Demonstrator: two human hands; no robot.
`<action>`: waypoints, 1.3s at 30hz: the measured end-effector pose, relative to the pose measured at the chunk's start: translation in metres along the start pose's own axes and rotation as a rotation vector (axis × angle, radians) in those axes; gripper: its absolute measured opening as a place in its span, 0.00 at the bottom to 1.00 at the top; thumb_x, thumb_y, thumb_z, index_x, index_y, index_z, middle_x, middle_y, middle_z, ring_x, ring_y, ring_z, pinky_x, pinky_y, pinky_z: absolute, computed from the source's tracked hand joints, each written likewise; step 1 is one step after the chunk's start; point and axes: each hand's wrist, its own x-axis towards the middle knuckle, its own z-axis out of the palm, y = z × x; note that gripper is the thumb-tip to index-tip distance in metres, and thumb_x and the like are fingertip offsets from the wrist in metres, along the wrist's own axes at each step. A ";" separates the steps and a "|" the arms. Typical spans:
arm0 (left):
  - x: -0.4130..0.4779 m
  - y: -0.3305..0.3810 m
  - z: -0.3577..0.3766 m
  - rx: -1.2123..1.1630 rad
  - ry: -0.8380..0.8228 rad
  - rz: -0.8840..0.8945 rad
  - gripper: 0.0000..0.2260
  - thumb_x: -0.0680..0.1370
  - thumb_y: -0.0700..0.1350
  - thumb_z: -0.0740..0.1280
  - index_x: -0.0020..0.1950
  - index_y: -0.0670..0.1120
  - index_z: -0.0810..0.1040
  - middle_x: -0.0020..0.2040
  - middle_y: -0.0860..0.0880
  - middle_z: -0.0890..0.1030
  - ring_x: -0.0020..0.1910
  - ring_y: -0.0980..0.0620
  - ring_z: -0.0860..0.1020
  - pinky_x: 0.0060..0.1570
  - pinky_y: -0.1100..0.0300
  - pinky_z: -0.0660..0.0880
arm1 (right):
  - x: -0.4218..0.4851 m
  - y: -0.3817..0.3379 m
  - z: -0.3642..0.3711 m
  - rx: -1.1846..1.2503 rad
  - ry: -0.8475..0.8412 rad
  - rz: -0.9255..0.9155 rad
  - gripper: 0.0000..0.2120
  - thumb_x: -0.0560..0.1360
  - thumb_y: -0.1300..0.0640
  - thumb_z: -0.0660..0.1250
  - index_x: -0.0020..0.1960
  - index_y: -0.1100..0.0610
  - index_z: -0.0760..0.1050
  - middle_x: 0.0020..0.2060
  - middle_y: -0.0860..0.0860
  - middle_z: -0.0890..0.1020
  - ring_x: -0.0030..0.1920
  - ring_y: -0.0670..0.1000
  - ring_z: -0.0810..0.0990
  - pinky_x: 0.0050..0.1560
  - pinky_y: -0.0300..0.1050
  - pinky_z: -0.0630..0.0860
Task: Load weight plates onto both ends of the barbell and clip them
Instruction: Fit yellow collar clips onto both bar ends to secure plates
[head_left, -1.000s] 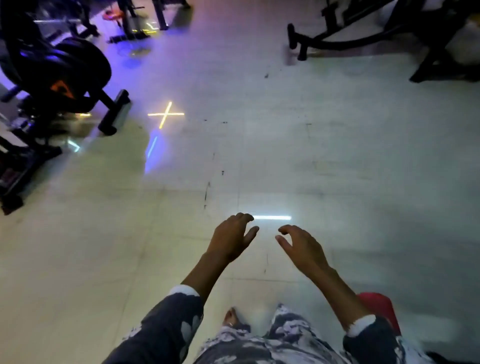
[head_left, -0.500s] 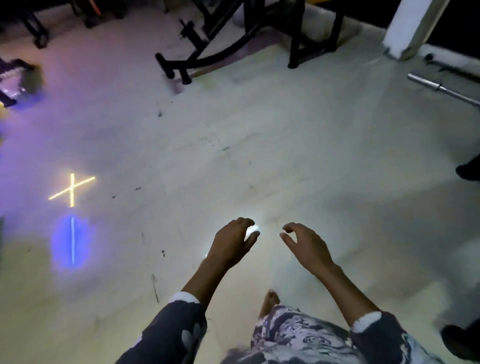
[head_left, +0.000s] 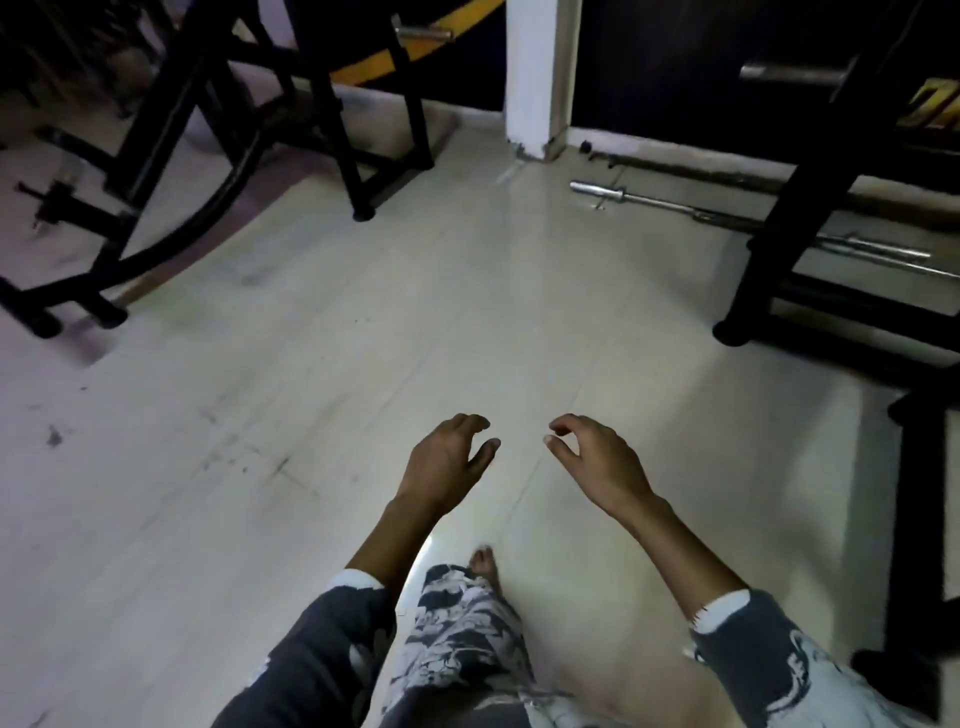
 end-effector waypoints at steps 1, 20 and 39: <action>0.018 0.000 -0.004 -0.010 -0.001 0.017 0.16 0.80 0.53 0.60 0.64 0.47 0.73 0.61 0.50 0.77 0.57 0.50 0.76 0.52 0.56 0.73 | 0.014 -0.001 -0.006 -0.003 0.003 0.019 0.14 0.79 0.49 0.59 0.60 0.55 0.73 0.60 0.50 0.79 0.58 0.52 0.77 0.52 0.43 0.71; 0.608 0.102 -0.019 -0.016 -0.166 0.584 0.16 0.80 0.51 0.60 0.63 0.45 0.73 0.61 0.48 0.78 0.59 0.49 0.76 0.54 0.56 0.73 | 0.444 0.117 -0.206 0.154 0.428 0.449 0.13 0.78 0.49 0.60 0.58 0.53 0.74 0.57 0.48 0.80 0.55 0.52 0.77 0.52 0.44 0.71; 1.034 0.516 -0.093 -0.547 -0.014 1.341 0.12 0.77 0.49 0.64 0.56 0.44 0.78 0.53 0.46 0.80 0.52 0.48 0.79 0.53 0.53 0.75 | 0.651 0.257 -0.539 0.189 1.332 0.645 0.08 0.77 0.55 0.63 0.52 0.56 0.78 0.48 0.51 0.83 0.47 0.50 0.81 0.53 0.50 0.76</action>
